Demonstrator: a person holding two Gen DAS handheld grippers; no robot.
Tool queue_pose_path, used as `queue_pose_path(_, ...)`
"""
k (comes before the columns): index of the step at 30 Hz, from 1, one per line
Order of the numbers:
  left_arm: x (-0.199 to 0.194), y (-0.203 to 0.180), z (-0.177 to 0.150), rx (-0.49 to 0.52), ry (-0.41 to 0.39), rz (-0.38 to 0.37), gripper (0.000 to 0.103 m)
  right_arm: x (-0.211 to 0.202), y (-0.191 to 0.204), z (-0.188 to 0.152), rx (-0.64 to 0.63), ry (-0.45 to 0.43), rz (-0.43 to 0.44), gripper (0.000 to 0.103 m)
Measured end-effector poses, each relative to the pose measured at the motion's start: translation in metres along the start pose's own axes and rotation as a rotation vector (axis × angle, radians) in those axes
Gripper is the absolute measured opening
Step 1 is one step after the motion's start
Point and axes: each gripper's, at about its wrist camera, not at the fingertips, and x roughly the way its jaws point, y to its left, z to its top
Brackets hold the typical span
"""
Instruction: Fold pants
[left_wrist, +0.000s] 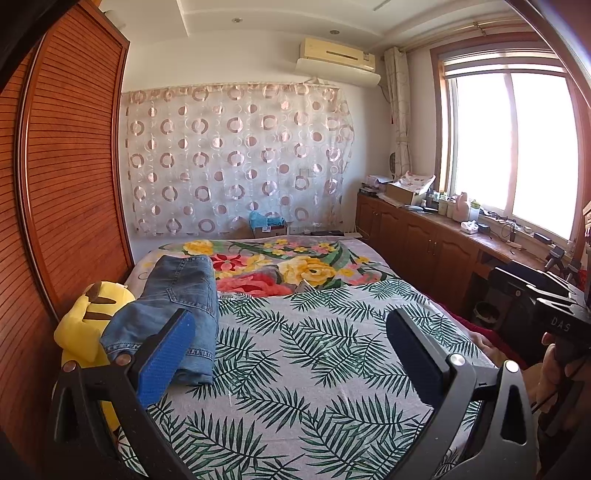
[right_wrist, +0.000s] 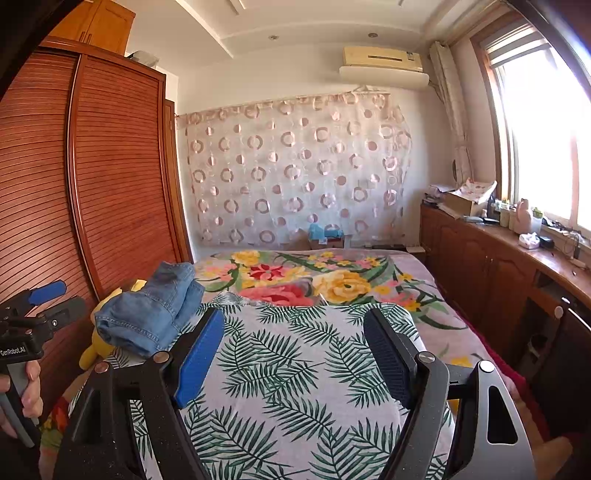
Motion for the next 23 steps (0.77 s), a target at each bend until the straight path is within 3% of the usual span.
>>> queue_pose_path(23, -0.0009, -0.0017, -0.0009, 0.000, -0.003, 0.002, 0.103, 0.0005, -0.0003, -0.0028, -0.008, -0.005, -0.002, 0.079)
